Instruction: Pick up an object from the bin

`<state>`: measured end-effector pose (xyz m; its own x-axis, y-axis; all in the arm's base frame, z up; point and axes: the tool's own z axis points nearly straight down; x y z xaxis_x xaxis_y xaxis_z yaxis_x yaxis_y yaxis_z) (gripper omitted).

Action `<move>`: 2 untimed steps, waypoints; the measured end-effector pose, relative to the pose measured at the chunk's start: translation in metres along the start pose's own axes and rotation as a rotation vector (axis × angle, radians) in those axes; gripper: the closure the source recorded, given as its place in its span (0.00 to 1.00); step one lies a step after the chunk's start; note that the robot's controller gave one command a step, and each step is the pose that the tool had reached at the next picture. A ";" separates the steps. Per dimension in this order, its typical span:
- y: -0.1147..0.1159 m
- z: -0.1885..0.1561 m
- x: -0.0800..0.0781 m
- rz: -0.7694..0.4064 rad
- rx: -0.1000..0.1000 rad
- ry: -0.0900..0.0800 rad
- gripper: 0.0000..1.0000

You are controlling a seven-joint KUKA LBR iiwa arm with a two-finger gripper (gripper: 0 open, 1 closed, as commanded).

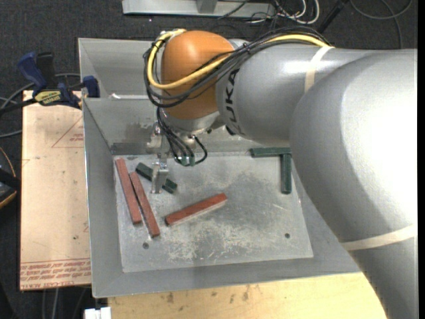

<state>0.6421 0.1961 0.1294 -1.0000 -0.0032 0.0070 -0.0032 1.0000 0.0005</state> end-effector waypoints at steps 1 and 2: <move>-0.001 -0.005 -0.002 0.003 -0.001 -0.008 0.00; -0.005 0.046 -0.001 0.094 -0.002 -0.010 0.00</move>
Offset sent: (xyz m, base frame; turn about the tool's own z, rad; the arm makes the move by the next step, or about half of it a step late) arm -0.0009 -0.0067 -0.0594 0.1154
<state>0.6429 0.1908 0.0834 -0.9959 0.0902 -0.0031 0.0902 0.9959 0.0025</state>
